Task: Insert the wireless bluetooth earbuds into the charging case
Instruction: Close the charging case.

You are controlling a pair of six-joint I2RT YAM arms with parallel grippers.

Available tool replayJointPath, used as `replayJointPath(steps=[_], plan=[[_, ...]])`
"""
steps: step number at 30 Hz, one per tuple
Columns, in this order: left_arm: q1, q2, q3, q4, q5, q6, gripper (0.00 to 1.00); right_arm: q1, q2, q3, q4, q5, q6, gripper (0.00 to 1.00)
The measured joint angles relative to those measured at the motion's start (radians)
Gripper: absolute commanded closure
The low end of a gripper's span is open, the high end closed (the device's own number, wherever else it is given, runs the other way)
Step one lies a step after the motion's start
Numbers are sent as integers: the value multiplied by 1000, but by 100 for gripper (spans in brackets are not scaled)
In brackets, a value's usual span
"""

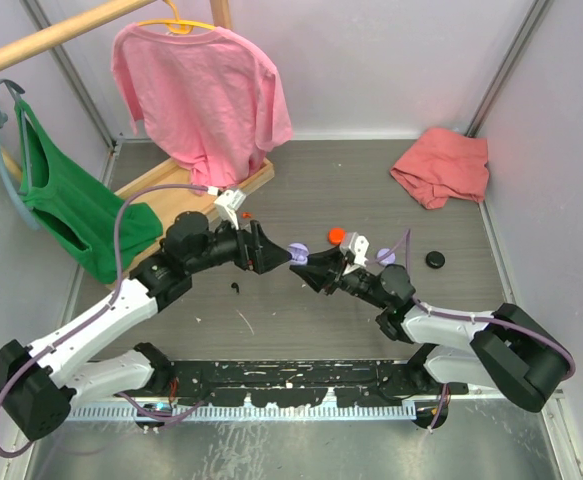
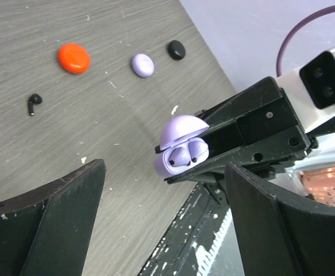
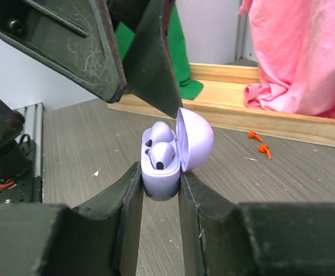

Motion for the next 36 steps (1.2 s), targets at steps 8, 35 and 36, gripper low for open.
replayJointPath(steps=[8, 35, 36], plan=[[32, 47, 0, 60, 138, -120, 10, 0, 0, 42, -28, -92, 51, 99], [34, 109, -22, 275, 295, -318, 37, 0, 62, 79, 48, -161, 160, 99], [34, 103, -22, 275, 295, -318, 37, 0, 62, 79, 51, -164, 163, 99]])
